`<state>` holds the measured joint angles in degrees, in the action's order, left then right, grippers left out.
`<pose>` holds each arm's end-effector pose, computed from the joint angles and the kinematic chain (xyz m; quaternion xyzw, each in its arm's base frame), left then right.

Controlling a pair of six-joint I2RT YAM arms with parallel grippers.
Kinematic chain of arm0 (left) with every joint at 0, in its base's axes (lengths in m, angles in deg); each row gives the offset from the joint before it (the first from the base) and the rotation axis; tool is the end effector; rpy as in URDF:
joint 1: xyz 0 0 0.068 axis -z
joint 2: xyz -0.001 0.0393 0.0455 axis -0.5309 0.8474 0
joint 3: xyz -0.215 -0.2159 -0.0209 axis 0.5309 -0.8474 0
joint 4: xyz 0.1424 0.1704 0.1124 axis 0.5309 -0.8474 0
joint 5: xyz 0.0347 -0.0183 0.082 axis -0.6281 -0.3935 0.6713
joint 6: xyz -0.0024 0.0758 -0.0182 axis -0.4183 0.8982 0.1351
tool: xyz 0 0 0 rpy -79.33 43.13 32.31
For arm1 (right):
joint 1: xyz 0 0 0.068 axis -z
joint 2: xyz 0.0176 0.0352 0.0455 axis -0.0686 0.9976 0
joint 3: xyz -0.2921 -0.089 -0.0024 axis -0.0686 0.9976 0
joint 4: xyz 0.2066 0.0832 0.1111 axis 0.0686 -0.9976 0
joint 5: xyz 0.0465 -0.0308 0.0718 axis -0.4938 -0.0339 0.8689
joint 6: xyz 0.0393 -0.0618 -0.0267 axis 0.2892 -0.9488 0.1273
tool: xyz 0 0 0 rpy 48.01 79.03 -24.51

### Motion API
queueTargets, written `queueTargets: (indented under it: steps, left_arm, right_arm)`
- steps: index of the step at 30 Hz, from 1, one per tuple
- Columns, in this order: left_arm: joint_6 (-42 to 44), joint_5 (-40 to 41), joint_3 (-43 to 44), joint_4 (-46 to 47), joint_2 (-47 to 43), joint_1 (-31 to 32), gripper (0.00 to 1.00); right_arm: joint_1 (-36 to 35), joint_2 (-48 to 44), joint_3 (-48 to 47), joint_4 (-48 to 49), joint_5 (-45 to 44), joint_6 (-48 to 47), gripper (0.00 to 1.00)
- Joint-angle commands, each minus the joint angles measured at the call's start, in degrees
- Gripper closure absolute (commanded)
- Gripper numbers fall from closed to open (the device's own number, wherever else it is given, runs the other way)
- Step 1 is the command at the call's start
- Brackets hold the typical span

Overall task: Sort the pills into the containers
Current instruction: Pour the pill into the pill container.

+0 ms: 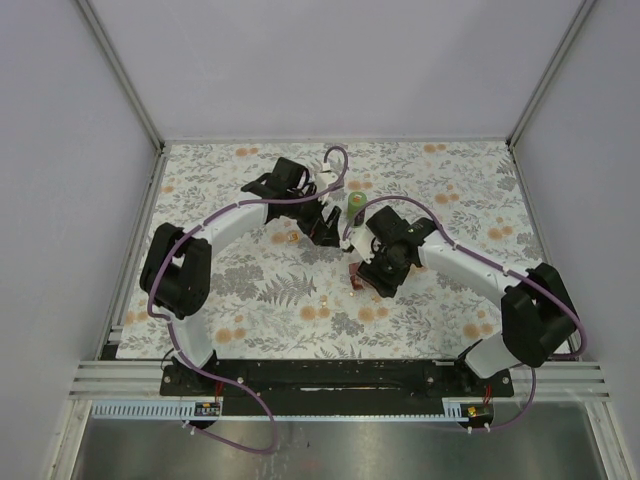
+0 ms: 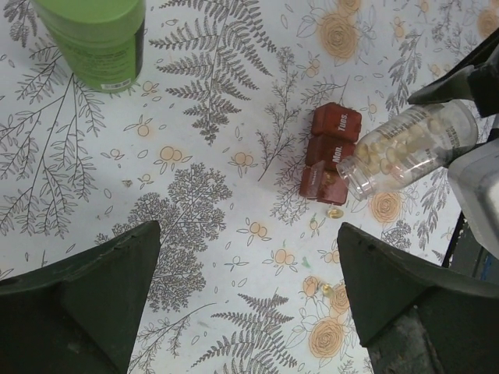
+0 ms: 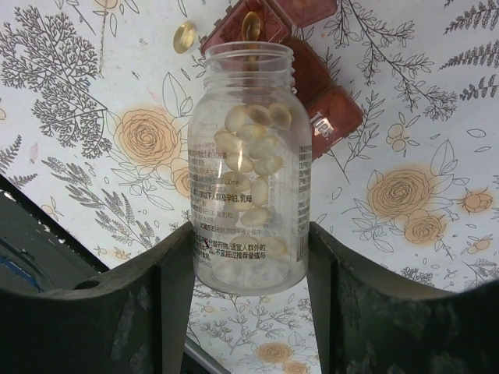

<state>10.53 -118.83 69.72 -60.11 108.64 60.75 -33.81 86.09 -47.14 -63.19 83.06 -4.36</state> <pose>0.3381 -0.2332 0.2584 0.4102 0.7957 -0.3606 0.2619 0.2109 0.1751 0.2299 -0.5223 0.8363 0.0851 0.1434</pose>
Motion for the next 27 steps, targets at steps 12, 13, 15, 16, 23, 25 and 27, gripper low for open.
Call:
queueTargets:
  steps: [12, 13, 15, 16, 23, 25, 27]
  left_arm:
    - [-1.8, 2.7, -0.4, 3.3, -3.0, -1.2, 0.01]
    - [-1.8, 2.7, -0.4, 3.3, -3.0, -1.3, 0.01]
    - [-1.8, 2.6, -0.4, 3.2, -3.0, -1.3, 0.01]
    - [-1.8, 2.6, -0.5, 3.2, -3.2, -1.4, 0.01]
    - [-1.8, 2.4, -0.8, 3.2, -3.3, -1.5, 0.01]
    - [-1.8, 2.4, -0.6, 3.2, -3.3, -1.7, 0.01]
    - [-1.8, 2.3, -0.6, 3.2, -3.4, -1.8, 0.01]
  right_arm:
    - [-2.2, 2.9, -5.7, -5.2, -3.4, -0.2, 1.0]
    - [-2.2, 3.1, -6.1, -5.4, -3.4, -0.4, 1.0]
    - [-2.4, 3.8, -6.8, -6.3, -3.7, -0.4, 1.0]
    - [-2.5, 3.9, -7.0, -6.5, -3.7, -0.5, 1.0]
    - [-3.2, 5.3, -8.4, -7.6, -4.5, -0.8, 1.0]
    - [-3.1, 5.5, -8.6, -7.7, -4.6, -0.9, 1.0]
    - [-3.2, 5.8, -8.9, -7.9, -4.6, -0.9, 1.0]
